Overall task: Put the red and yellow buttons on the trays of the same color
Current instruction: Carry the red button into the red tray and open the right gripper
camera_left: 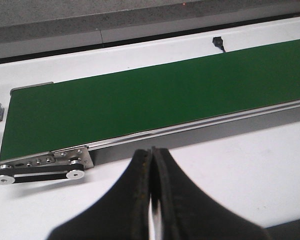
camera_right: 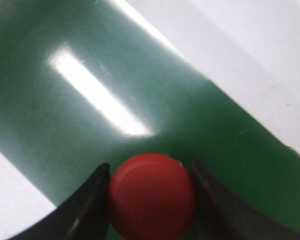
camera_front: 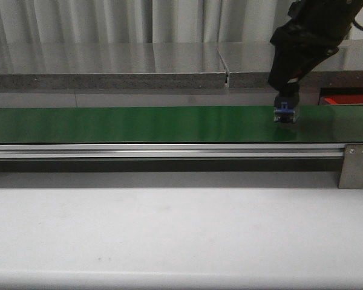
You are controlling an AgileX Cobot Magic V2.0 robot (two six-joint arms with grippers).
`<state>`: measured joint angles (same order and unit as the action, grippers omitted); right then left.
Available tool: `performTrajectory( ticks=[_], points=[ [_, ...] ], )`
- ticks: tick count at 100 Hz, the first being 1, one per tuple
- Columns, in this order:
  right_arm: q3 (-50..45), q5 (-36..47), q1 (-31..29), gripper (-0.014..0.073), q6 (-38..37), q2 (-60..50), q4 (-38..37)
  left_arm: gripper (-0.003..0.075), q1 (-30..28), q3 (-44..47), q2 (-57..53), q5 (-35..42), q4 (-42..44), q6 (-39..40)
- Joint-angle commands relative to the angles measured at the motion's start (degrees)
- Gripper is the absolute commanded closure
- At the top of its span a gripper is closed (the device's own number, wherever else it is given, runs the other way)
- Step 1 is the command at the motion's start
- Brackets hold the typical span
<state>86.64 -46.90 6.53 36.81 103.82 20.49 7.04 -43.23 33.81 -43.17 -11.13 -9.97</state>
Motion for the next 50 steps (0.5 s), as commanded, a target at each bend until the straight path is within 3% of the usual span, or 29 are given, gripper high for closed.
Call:
performTrajectory(
  ticks=[1, 50],
  points=[
    [1.6, 5.0, -2.7, 0.0553, -2.2, -4.6, 1.1, 0.0741, 0.4, -1.6, 0.1, 3.8, -0.7, 0.6],
    [1.6, 15.5, -19.6, 0.0553, -11.2, -5.2, 1.1, 0.0741, 0.4, -1.6, 0.1, 3.8, -0.7, 0.6]
  ],
)
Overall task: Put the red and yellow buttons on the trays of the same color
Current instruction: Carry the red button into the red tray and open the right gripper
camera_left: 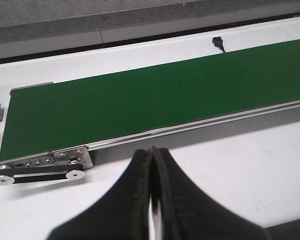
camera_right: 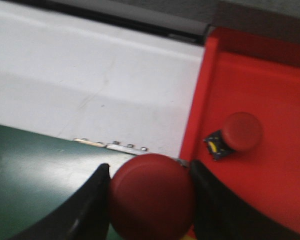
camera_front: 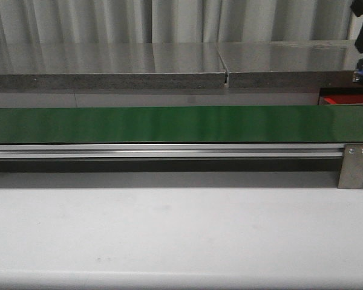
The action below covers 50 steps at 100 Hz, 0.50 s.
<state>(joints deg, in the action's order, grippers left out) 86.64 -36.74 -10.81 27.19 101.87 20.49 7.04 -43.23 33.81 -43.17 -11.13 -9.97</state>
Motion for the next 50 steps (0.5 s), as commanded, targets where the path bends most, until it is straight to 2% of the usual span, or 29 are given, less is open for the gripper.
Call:
performTrajectory(
  ticks=[1, 26, 50],
  points=[
    [1.6, 5.5, -2.7, 0.0553, -1.7, -3.3, 1.1, 0.0741, 0.4, -1.6, 0.1, 3.8, -0.7, 0.6],
    [1.6, 10.8, -7.9, 0.0553, -6.5, -1.9, 1.1, 0.0741, 0.4, -1.6, 0.1, 3.8, -0.7, 0.6],
    [1.6, 15.7, -9.5, 0.0553, -7.5, 1.4, 1.3, 0.0741, 0.4, -1.6, 0.1, 3.8, -0.7, 0.6]
  ],
)
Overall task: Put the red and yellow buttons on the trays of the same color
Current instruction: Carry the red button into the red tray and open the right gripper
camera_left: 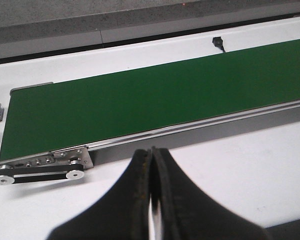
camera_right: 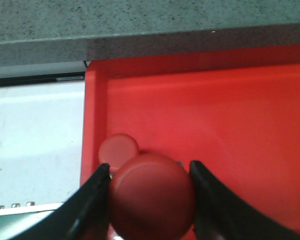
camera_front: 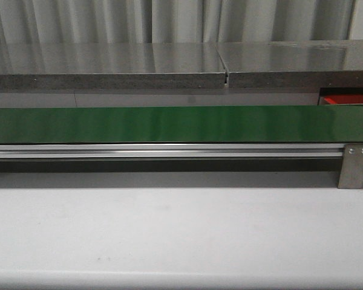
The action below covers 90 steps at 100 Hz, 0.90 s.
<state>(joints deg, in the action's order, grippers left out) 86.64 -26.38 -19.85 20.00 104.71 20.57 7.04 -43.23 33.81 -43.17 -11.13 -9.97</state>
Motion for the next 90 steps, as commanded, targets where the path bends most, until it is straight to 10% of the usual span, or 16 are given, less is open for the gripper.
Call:
performTrajectory(
  ticks=[1, 90],
  points=[
    [1.6, 5.3, -0.5, 0.0553, -0.3, -1.2, 1.3, 0.0741, 0.4, -1.6, 0.1, 3.8, -0.7, 0.6],
    [8.8, 10.5, -2.3, 0.0553, -0.4, 12.1, 5.6, 0.0741, 0.4, -1.6, 0.1, 3.8, -0.7, 0.6]
  ],
)
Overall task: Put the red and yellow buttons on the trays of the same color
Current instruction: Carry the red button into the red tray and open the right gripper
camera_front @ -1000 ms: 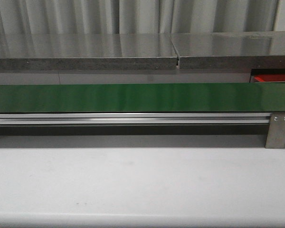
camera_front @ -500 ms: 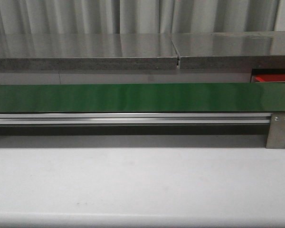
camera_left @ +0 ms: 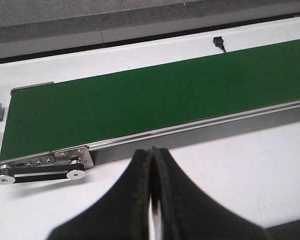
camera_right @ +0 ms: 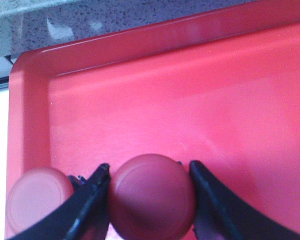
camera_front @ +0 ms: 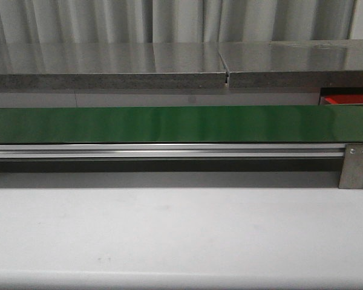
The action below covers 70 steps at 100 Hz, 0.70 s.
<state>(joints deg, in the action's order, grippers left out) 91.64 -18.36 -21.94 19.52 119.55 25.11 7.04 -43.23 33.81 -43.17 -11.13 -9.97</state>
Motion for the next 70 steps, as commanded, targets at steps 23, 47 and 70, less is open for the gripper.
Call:
performTrajectory(
  ticks=[23, 47, 70],
  points=[
    [6.7, 1.9, -0.3, 0.0553, 0.1, 0.5, 1.3, 0.0741, 0.4, -1.6, 0.1, 3.8, -0.7, 0.6],
    [6.9, 2.5, -0.3, 0.0553, 0.1, 1.8, 1.3, 0.0741, 0.4, -1.6, 0.1, 3.8, -0.7, 0.6],
    [7.4, 0.5, -0.3, 0.0409, 0.2, 2.6, 1.3, 0.0741, 0.4, -1.6, 0.1, 3.8, -0.7, 0.6]
  ],
)
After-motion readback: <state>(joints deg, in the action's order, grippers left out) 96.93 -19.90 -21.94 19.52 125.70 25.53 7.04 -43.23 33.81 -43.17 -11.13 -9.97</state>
